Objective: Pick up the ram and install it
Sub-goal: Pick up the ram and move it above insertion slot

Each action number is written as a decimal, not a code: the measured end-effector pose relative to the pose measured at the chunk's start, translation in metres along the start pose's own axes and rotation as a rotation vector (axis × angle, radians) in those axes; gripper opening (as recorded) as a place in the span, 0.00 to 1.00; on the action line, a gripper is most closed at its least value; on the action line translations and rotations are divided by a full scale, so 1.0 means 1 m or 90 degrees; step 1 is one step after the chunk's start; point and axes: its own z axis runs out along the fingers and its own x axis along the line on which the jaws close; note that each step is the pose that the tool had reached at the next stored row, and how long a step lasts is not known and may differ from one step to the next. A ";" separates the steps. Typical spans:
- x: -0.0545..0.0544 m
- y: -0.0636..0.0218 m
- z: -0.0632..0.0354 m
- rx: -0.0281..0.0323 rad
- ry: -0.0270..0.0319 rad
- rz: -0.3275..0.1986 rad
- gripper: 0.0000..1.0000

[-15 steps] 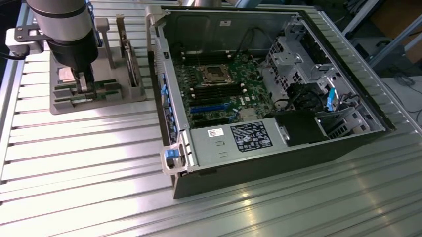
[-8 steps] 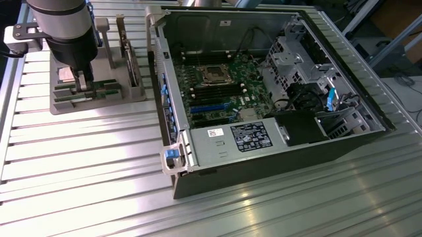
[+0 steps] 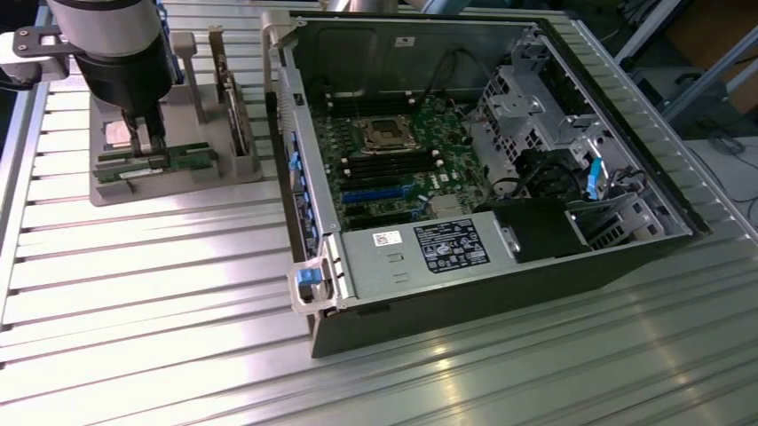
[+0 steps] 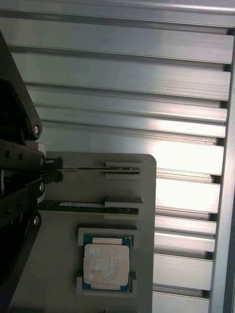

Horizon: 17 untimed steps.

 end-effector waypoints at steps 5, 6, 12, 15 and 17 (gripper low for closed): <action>0.000 0.0003 -0.0080 0.0001 0.0000 0.000 0.12; 0.000 0.0004 -0.0094 0.0000 0.0000 0.000 0.12; 0.001 0.0006 -0.0149 0.0001 -0.0001 0.000 0.12; 0.001 0.0007 -0.0191 0.0001 -0.0001 0.000 0.12; 0.001 0.0008 -0.0210 0.0000 -0.0001 0.000 0.12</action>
